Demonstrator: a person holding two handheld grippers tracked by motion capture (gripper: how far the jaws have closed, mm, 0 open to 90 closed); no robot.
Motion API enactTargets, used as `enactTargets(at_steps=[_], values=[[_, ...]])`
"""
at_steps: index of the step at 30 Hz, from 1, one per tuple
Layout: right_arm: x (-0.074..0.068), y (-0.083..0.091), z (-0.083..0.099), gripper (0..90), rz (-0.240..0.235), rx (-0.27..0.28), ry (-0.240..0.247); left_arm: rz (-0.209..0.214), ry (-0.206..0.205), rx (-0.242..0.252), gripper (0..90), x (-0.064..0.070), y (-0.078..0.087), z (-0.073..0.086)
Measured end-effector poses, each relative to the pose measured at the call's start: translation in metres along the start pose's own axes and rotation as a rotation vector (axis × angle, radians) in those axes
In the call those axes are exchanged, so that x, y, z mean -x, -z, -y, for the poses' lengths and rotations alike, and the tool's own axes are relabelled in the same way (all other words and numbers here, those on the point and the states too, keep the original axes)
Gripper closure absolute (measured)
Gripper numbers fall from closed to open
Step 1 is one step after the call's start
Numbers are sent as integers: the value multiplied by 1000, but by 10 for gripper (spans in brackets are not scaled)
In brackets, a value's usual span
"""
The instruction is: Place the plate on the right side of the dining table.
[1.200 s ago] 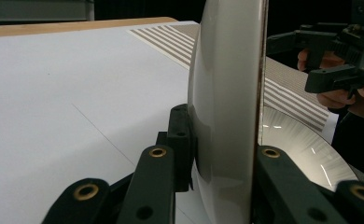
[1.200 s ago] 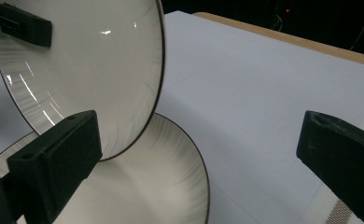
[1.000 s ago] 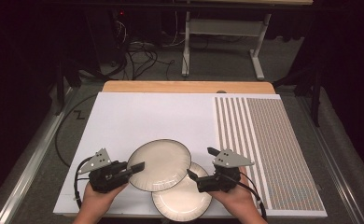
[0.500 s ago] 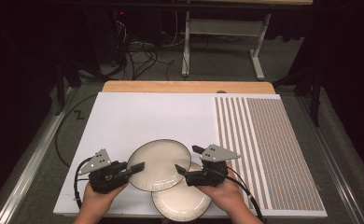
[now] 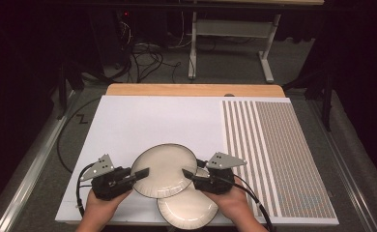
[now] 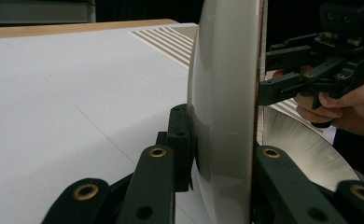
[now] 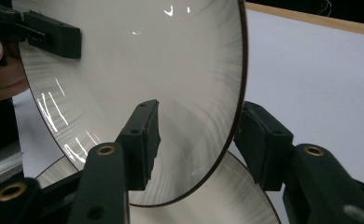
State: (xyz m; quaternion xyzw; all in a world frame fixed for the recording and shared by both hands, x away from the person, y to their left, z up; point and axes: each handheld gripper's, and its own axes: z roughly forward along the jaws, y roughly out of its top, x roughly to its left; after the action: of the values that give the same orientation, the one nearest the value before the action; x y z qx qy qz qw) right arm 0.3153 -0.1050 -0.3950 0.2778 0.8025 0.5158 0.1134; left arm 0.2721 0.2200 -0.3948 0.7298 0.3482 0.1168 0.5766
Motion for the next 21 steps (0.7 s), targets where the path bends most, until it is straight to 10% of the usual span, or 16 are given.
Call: enactTargets(at_steps=[21], values=[[9, 3, -2, 829, -22, 4, -100, 20, 57, 5, 766, -4, 0, 2]])
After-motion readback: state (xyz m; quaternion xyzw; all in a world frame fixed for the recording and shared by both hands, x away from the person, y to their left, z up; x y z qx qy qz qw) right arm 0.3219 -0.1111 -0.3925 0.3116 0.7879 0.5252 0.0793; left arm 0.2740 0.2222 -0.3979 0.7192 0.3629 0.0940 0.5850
